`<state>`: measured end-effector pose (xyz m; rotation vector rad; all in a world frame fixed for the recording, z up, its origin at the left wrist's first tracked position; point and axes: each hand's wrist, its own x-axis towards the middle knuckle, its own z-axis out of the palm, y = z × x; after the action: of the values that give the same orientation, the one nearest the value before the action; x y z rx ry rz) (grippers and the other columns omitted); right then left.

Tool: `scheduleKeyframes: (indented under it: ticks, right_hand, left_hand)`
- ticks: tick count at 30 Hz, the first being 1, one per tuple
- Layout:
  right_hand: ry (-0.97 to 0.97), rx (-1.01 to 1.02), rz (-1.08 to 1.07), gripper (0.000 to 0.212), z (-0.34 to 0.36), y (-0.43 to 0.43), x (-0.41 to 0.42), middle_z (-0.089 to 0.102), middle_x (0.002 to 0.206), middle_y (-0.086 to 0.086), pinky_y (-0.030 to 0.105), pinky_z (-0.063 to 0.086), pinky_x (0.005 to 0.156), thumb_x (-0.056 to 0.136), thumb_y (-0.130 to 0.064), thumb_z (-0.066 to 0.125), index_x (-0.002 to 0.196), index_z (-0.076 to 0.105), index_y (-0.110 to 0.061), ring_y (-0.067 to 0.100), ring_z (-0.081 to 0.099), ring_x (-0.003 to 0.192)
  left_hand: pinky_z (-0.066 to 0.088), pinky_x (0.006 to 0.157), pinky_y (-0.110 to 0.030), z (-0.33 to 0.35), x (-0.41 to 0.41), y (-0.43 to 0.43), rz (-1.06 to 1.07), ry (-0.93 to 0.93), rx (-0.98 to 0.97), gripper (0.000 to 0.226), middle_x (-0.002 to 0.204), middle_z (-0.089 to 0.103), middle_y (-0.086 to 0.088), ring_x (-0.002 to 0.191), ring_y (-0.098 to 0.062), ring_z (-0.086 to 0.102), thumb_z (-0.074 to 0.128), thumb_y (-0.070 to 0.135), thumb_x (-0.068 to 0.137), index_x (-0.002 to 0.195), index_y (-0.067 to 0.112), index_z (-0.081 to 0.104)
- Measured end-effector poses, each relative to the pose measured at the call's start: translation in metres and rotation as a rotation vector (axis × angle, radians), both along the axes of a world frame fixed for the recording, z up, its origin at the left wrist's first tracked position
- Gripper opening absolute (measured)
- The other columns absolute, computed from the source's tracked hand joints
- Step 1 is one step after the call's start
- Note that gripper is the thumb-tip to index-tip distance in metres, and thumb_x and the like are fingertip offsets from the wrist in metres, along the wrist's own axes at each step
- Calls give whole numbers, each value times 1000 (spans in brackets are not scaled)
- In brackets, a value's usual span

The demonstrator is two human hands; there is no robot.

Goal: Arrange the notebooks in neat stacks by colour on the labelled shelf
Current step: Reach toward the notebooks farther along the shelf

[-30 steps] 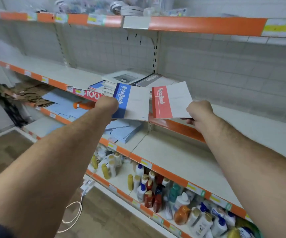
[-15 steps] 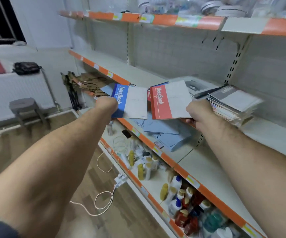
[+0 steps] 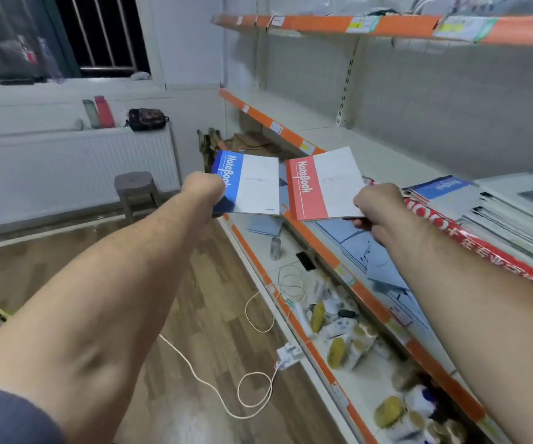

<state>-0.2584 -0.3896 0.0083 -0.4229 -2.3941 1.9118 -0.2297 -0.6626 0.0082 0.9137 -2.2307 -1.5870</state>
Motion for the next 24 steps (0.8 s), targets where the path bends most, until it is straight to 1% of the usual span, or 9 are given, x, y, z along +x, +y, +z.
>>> scheduleKeyframes:
  ticks: [3,5,7,9,11,13,15,22,24]
  right_hand:
    - [-6,7,54,23,4,-35,-28,67,82,4,19,36,36,91,-1,39,101,59,-11,20,61,54]
    - [-19,16,65,26,0,-55,-51,69,87,7,19,37,37,89,-1,40,103,60,-8,23,63,58]
    - [-29,-7,95,38,-5,-77,-72,70,90,8,20,38,38,88,-2,41,121,58,-6,26,66,61]
    - [-50,8,131,37,-11,-96,-97,69,80,6,24,39,44,88,-3,41,119,59,-9,28,66,64]
    - [-52,26,161,21,-13,-113,-124,66,74,5,24,39,45,90,-2,42,101,60,-6,27,65,63]
    - [-30,15,201,17,-14,-130,-153,64,76,5,18,37,37,92,0,43,86,57,-7,25,64,62]
    - [-34,3,238,18,-12,-145,-181,64,78,6,17,36,34,93,0,42,86,56,-8,27,63,66]
    - [-27,3,304,25,4,-190,-286,65,79,5,19,39,35,89,1,41,100,62,-8,22,59,57]
    - [-32,-9,327,27,4,-202,-310,67,77,6,19,38,36,88,2,41,95,64,-8,22,59,55]
  left_hand:
    - [41,72,-29,-3,-16,-30,53,-92,-58,7,79,48,-8,87,-25,52,51,8,97,100,3,47]
    - [46,79,-33,-9,-29,-49,49,-125,-112,12,99,59,-12,99,-30,57,49,10,98,107,4,52]
    - [45,82,-34,-19,-45,-67,85,-122,-112,25,118,60,-15,109,-32,57,43,9,99,119,0,53]
    - [41,77,-33,-23,-60,-85,120,-116,-89,21,115,58,-15,100,-31,54,41,9,100,115,2,53]
    - [43,75,-34,-22,-80,-102,153,-93,-100,16,118,60,-15,92,-27,50,42,11,100,109,4,54]
    - [51,83,-36,-22,-105,-118,164,-50,-68,30,131,60,-18,92,-23,50,43,11,100,125,2,58]
    - [53,90,-38,-18,-129,-129,172,-35,-52,40,138,56,-19,93,-23,49,42,11,100,136,-2,53]
    - [46,75,-33,-3,-216,-169,273,-137,-116,27,122,63,-15,104,-29,60,49,13,97,118,0,60]
    - [51,83,-34,-2,-235,-180,284,-162,-128,17,120,64,-14,103,-29,59,52,14,95,103,2,61]
